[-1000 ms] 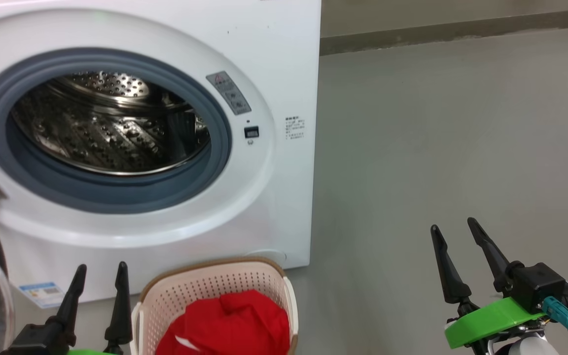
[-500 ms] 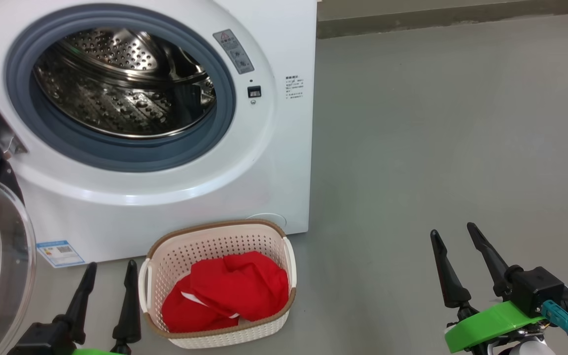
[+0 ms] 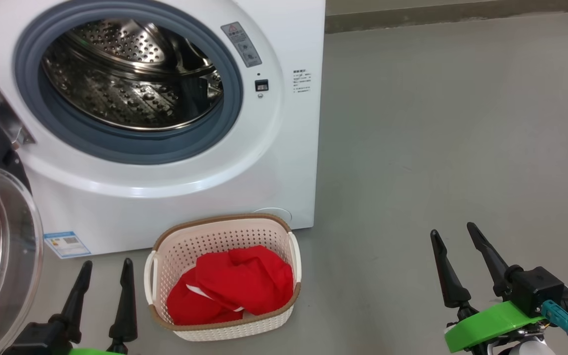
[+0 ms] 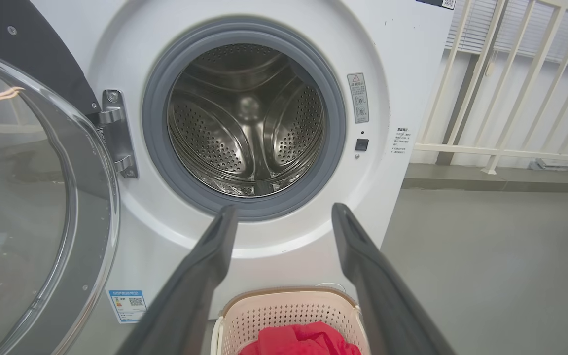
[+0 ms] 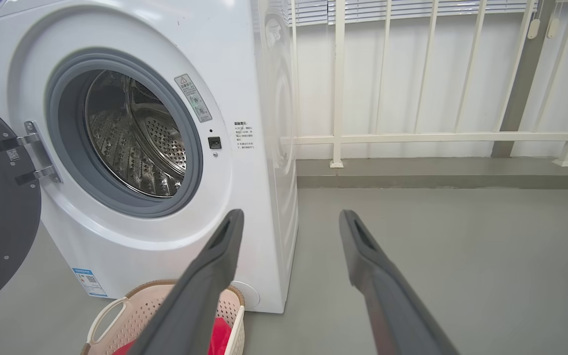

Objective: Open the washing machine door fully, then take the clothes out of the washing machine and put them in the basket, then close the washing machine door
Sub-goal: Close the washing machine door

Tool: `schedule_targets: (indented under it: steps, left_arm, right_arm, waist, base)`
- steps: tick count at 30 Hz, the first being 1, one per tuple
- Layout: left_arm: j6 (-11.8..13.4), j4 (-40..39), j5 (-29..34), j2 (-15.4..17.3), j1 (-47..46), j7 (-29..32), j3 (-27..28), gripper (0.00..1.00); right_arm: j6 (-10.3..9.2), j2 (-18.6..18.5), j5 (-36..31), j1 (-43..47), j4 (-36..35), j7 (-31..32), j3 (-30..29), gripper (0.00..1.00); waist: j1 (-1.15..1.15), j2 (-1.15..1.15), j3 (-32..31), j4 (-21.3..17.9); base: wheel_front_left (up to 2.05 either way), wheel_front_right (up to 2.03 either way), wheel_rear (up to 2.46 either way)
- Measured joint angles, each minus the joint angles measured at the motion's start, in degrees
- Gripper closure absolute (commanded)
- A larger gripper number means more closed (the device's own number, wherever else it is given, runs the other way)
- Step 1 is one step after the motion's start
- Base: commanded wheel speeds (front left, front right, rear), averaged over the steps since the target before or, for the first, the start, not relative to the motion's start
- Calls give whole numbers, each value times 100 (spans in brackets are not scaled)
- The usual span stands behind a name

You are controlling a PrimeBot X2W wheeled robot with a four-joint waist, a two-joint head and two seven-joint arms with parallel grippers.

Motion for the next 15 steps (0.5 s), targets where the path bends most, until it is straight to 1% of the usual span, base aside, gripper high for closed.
schedule_targets:
  steps: [10, 15]
  left_arm:
    - [0, -85, 54, -13, -2, 0, 47, 0]
    - [0, -130, 100, -15, -3, 0, 62, 0]
  right_arm:
    - [0, 0, -1, 0, -11, 0, 73, 0]
    - [0, 0, -1, 0, -13, 0, 137, 0]
  waist:
    - [0, 0, 19, 312]
    - [0, 0, 12, 567]
  base:
    - [0, 0, 0]
    - [0, 0, 0]
